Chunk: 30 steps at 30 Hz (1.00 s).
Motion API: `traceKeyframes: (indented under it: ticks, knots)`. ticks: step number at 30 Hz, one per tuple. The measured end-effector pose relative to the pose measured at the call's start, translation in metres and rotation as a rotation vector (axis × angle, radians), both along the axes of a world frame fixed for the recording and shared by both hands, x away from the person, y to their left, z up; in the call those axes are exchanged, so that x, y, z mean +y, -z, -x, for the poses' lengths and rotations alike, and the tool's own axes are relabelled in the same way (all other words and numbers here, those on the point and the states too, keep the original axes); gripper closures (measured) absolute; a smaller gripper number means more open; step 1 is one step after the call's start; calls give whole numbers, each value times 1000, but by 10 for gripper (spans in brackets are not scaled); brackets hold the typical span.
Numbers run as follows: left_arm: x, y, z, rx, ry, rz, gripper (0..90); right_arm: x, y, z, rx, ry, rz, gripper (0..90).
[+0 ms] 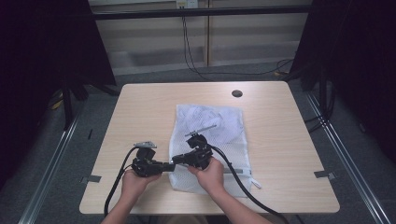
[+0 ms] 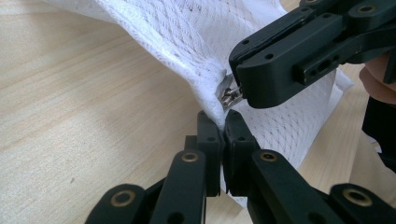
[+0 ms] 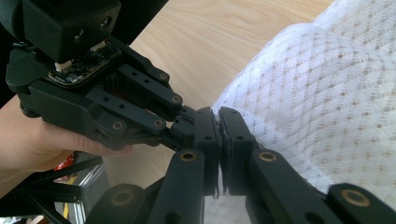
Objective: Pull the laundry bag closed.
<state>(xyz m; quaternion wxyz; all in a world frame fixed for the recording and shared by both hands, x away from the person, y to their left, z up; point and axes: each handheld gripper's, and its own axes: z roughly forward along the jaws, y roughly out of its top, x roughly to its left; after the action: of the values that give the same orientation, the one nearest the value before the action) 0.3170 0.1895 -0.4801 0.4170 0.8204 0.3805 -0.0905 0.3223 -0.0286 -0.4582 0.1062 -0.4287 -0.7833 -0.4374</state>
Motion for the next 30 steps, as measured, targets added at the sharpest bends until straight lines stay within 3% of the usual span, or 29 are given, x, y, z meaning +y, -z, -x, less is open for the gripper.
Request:
traceKeyframes:
  ticks: [9,30]
  knots:
    - [2,-1,0,8,-25,15,882,-7,0,1,4,-6,2,871]
    - [3,0,-2,27,-18,13,884,-18,3,2,2,-14,15,871]
